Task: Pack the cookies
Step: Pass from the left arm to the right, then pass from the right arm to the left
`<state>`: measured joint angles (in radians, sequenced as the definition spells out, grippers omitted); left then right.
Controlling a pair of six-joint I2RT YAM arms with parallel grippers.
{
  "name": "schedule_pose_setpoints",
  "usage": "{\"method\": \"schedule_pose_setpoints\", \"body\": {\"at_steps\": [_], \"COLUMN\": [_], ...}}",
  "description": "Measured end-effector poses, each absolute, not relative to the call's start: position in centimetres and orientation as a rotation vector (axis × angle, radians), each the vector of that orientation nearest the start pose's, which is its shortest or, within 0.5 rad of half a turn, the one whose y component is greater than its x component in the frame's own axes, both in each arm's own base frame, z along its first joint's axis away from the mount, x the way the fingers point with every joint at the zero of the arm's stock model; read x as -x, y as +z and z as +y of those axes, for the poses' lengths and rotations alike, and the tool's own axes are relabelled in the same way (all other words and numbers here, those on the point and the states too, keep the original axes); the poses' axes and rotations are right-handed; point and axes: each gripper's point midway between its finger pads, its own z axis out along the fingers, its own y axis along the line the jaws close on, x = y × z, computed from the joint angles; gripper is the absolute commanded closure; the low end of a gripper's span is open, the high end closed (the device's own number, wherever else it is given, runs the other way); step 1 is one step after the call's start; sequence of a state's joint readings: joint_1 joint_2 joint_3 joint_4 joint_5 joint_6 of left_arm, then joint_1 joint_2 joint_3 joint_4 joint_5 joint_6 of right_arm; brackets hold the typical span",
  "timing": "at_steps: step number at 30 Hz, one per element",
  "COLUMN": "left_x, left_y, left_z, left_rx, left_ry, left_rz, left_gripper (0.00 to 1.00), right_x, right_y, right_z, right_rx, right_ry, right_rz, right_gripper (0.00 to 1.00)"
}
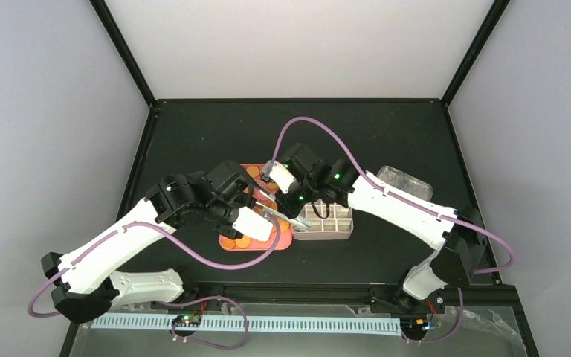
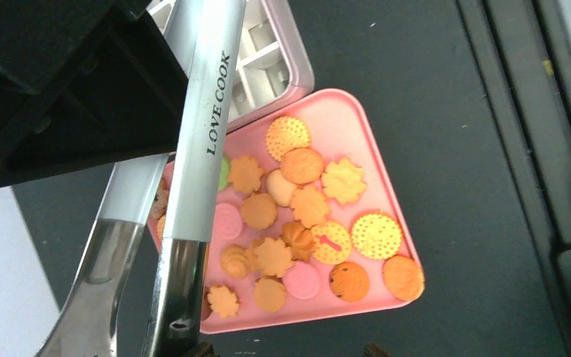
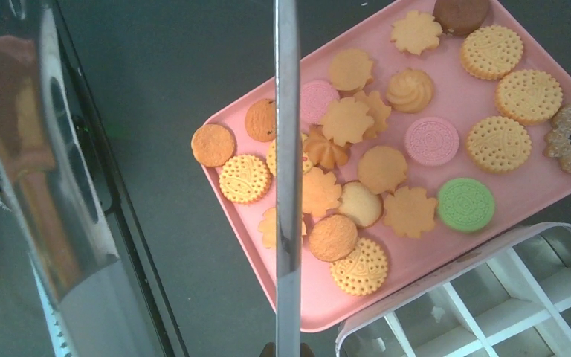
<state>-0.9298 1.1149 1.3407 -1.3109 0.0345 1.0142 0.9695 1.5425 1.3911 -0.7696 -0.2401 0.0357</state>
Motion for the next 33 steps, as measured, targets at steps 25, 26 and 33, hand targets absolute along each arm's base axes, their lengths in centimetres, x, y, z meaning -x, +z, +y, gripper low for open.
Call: {"method": "schedule_pose_setpoints", "body": {"at_steps": [25,26,33], "left_x": [-15.6,-15.6,-15.3], "left_y": [25.9,25.8,25.2], "left_z": [-19.9,-19.8,-19.4], "left_rx": [3.056,3.047,2.993], "left_ry": [-0.233,-0.229,-0.213], "left_rz": [-2.007,-2.014,-2.039], "left_gripper": [0.57,0.59,0.78], "right_x": [-18.6,-18.5,-18.6], "right_y": [20.6,20.5,20.4], "right_z": [37.5,37.5,37.3], "right_rx": [1.328,1.332,1.327], "right_ry": [0.648,0.646,0.621], "right_rz": [2.298,2.298,2.302], "right_gripper": [0.99,0.99,0.99]}}
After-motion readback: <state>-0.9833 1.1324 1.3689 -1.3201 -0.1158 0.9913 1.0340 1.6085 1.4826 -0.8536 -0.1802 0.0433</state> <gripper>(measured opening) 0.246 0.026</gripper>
